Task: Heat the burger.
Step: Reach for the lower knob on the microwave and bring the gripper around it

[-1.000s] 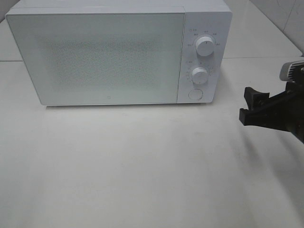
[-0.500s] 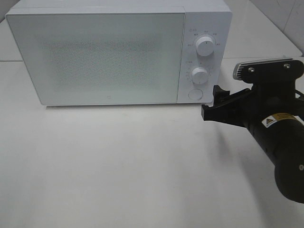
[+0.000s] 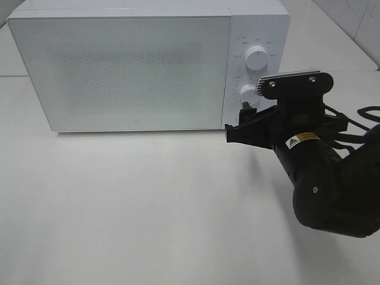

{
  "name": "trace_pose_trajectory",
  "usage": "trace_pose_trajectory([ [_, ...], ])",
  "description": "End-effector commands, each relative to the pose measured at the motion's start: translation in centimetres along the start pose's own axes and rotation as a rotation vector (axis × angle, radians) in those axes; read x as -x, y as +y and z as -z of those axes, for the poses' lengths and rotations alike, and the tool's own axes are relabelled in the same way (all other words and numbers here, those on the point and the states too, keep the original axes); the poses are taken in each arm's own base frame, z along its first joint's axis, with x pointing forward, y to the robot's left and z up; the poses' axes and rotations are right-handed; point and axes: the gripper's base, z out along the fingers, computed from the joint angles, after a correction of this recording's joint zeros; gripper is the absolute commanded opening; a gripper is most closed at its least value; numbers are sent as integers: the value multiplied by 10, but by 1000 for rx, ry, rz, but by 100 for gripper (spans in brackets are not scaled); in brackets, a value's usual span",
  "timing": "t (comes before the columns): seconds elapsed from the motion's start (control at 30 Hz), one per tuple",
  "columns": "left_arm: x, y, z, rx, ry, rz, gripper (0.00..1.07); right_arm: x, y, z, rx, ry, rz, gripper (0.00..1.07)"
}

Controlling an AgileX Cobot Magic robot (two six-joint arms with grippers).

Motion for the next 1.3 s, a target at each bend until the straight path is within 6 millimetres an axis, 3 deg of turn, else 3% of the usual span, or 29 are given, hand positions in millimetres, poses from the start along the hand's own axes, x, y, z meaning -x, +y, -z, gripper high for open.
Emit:
trace_pose_trajectory([
  [0.03, -1, -1, 1, 0, -19, 3, 100, 7, 5, -4, -4, -70, 12, 75],
  [0.33, -1, -1, 1, 0, -19, 3, 100, 7, 17, -25, -3, -87, 5, 75],
  [0.8, -1, 0, 1, 1, -19, 3, 100, 6, 8, -62, -46, -105, -23, 75],
  [1.3, -1, 0, 1, 1, -19, 3, 100, -3, 17, -81, -45, -91, -25, 75],
])
